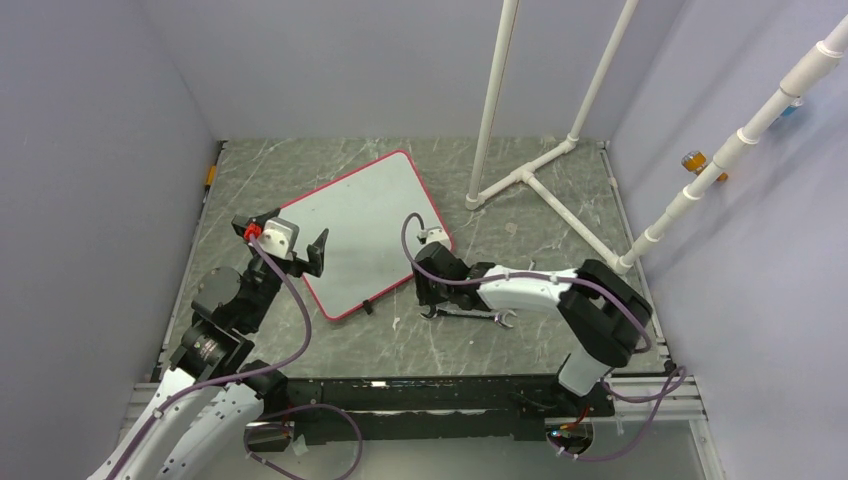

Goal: Write a sentence on the whiteboard
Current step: Adjust the whiteboard at the center of the board, then pick up the whiteboard marker from the center of the board.

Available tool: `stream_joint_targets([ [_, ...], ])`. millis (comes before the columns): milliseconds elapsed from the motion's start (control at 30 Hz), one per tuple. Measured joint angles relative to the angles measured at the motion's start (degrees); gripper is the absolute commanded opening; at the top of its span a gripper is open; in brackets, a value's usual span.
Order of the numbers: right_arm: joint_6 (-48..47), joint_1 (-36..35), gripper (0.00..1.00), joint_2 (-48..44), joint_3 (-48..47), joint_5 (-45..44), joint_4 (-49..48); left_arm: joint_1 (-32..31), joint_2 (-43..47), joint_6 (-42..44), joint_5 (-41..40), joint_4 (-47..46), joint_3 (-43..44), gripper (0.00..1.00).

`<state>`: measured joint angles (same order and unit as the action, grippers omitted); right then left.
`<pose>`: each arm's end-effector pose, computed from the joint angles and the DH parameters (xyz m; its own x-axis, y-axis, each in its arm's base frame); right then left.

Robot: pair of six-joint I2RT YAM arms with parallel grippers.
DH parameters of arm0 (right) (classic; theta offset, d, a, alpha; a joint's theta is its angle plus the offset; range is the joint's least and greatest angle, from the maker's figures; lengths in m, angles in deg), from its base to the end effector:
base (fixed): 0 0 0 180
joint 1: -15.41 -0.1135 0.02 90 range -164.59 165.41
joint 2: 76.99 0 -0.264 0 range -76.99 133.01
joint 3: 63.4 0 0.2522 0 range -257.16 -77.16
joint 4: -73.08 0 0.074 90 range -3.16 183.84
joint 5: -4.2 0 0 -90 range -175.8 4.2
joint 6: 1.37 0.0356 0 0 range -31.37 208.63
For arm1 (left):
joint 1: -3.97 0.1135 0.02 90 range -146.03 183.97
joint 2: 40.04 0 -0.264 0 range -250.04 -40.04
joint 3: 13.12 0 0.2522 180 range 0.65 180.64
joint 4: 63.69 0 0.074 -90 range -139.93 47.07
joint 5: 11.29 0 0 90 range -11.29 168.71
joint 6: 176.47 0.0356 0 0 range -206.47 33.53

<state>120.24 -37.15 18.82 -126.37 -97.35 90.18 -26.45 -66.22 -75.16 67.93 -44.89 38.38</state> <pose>0.2055 0.2566 0.1560 -0.7629 -0.1517 -0.6284 -0.3519 0.9129 0.2068 0.1063 -0.0547 0.3502 0.1621 0.1282 -0.9784 0.3114 0.9342 0.1740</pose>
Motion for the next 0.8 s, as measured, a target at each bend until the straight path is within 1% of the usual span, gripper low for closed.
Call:
stream_joint_targets([
  [167, -0.9, -1.4, 0.75, -8.5, 0.5, -1.7, 7.1, 0.0, 0.0, 0.0, 0.4, 0.0, 0.0, 0.99],
  [267, 0.1, -1.9, 0.94, -13.7, 0.5, -4.3, 11.6, 0.0, 0.1, 0.0, 0.5, 0.0, 0.0, 0.99],
  [300, 0.8, -2.0, 0.99, -15.5, 0.5, -5.7, 13.4, 0.0, 0.1, 0.0, 0.5, 0.0, 0.0, 0.99],
  [467, 7.5, -1.2, 1.0, -23.4, 0.7, -14.2, 21.2, 0.0, 0.2, 0.0, 0.7, 0.0, 0.0, 0.99],
  [567, 10.4, 1.9, 1.0, -26.5, 1.1, -16.9, 24.6, 0.0, 0.2, -0.1, 0.9, 0.0, 0.0, 0.99],
  [600, 11.6, 3.4, 0.98, -27.1, 1.1, -17.3, 26.2, 0.0, 0.3, -0.1, 0.9, 0.0, 0.0, 0.99],
  [700, 13.4, 10.9, 0.9, -28.2, 1.2, -17.5, 29.6, 0.0, 0.8, -0.2, 1.1, 0.0, 0.0, 0.99],
  [800, 14.7, 19.6, 0.85, -28.2, 1.5, -17.4, 33.1, 0.0, 1.3, -0.2, 1.4, 0.0, 0.0, 0.99],
])
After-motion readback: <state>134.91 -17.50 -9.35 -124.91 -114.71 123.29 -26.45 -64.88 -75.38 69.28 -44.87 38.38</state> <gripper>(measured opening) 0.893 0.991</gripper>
